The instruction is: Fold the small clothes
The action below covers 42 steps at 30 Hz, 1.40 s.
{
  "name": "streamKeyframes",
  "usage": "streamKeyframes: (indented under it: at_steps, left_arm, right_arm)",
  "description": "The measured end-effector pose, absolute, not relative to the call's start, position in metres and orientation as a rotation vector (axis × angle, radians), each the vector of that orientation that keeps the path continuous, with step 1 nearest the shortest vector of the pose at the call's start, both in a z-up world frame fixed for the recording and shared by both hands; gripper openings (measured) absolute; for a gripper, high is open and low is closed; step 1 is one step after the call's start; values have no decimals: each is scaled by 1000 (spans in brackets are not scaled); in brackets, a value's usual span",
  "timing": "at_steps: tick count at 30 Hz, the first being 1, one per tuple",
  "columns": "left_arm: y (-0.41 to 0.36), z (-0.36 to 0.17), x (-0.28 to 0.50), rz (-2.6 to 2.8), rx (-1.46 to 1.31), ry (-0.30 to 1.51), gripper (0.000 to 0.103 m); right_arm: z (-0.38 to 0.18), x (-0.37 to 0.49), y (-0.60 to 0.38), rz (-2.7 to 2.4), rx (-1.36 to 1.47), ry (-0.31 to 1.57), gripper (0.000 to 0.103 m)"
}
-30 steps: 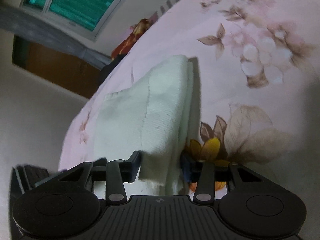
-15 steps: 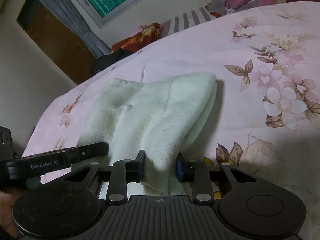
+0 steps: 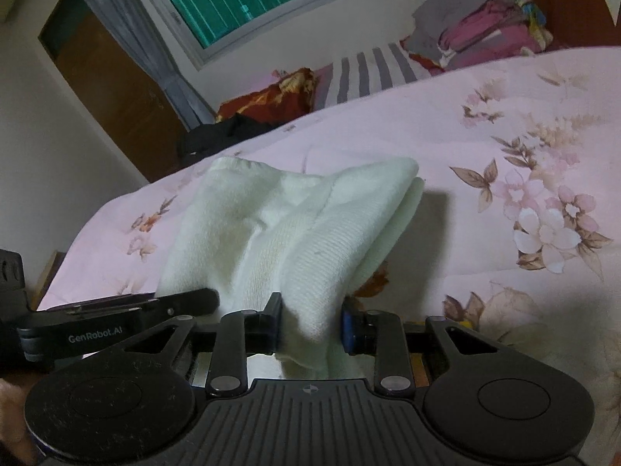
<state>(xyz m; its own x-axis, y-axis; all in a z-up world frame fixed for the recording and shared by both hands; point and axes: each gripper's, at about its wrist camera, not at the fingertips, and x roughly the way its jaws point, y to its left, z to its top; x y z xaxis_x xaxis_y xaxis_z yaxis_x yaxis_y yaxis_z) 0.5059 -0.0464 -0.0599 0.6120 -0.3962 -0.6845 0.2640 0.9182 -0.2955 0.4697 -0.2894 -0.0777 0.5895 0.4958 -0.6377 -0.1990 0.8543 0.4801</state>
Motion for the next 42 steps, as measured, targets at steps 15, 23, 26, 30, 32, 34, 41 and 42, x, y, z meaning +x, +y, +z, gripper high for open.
streamKeyframes:
  at_steps: [15,23,26,30,32,34,41,42]
  left_arm:
    - [125,-34,457,-330,-152,832,34]
    - [244,-28,453,-278,-232,821,0]
    - [278,-26,466,-299,-319,833,15]
    - [278,-51,465,-292,-401,861,67]
    - [266,-71,461,-351,-470,882,67]
    - [252,-94,463,-396,-547,916,64]
    - [233,-125,479,-416,-727,881,34]
    - [228,-115,477,-413,-678,882,33]
  right_arm:
    - [-58,444,-127,504,331,855,29]
    - [-78,446,-23,550,368,889,29]
    - [-83,446,-2,512,393,883,29]
    - [-93,461,-5,438,394,907,29]
    - [-98,465,-20,429,432,930,29]
    - [-107,470,-36,446,491,962,29]
    - [-132,478,-53,505,574,1021,29]
    - [-129,478,-54,507,568,1014,29]
